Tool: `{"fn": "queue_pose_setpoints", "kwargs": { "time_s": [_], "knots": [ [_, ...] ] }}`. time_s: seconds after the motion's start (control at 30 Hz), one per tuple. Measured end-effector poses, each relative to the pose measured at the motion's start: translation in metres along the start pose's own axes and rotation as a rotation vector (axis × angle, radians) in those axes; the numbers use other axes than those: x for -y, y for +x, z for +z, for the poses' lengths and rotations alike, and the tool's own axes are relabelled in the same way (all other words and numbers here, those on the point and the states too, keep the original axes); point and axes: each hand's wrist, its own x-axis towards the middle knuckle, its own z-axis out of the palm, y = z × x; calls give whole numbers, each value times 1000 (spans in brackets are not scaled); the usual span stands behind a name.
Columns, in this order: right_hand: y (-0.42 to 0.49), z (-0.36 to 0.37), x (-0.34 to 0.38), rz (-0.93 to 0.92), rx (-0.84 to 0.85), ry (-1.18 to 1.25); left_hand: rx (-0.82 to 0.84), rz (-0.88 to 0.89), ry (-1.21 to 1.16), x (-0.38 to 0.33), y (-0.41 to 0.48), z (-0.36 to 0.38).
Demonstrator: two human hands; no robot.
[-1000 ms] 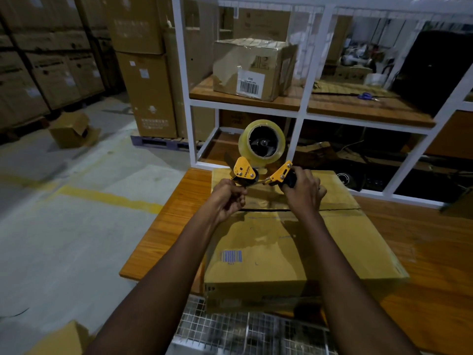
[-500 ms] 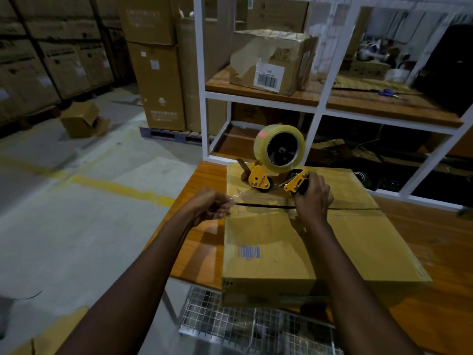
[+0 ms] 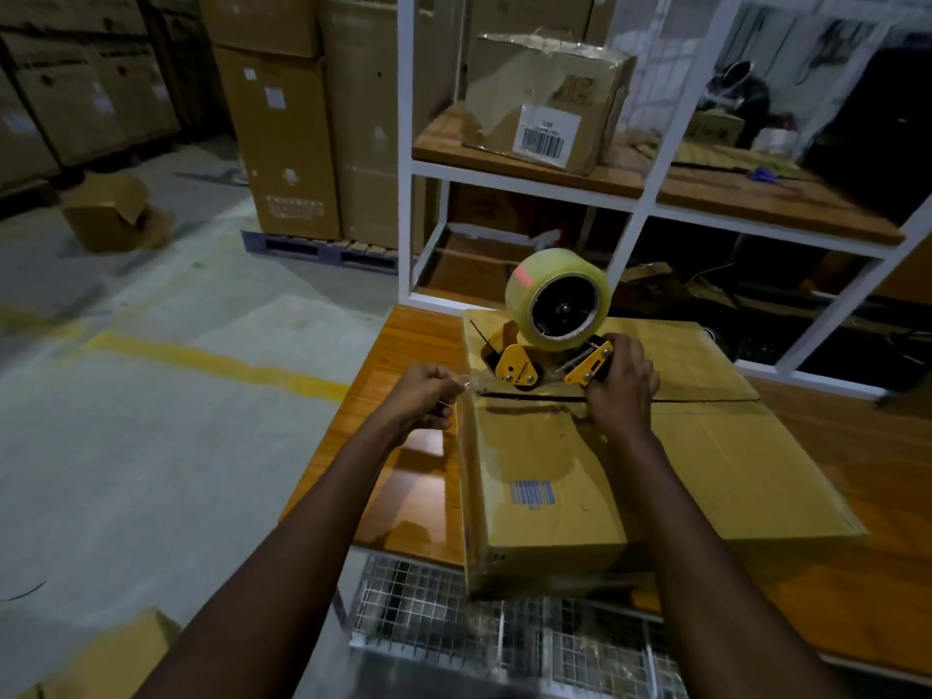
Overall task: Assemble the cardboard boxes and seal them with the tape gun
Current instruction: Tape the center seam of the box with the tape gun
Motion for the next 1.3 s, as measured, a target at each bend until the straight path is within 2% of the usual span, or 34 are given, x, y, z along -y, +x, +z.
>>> {"fn": "queue_pose_setpoints", "kwargs": {
  "time_s": [0.2,0.3,0.5,0.67,0.93,1.07,1.13,1.3],
  "knots": [
    [-6,8,7,5,35,-64,56,22,44,15,11,-9],
    [-9,8,7,7,40,-86,5,52,19,26,17,-5],
    [-14,8,7,-9,48,-122,-104,109,145,45,28,7],
    [-12,10,6,-16,51,-151,-99,107,234,59,32,22],
    [-11,11,6,-18,67,-172,-38,179,240,72,34,25],
    [-13,11,7,-33,54,-182,-34,341,512,75,27,26],
    [-13,11,6,-35,52,-184,-61,365,621,76,23,27],
    [-13,10,4,-49,47,-187,-80,217,783,96,13,22]
  ]
}}
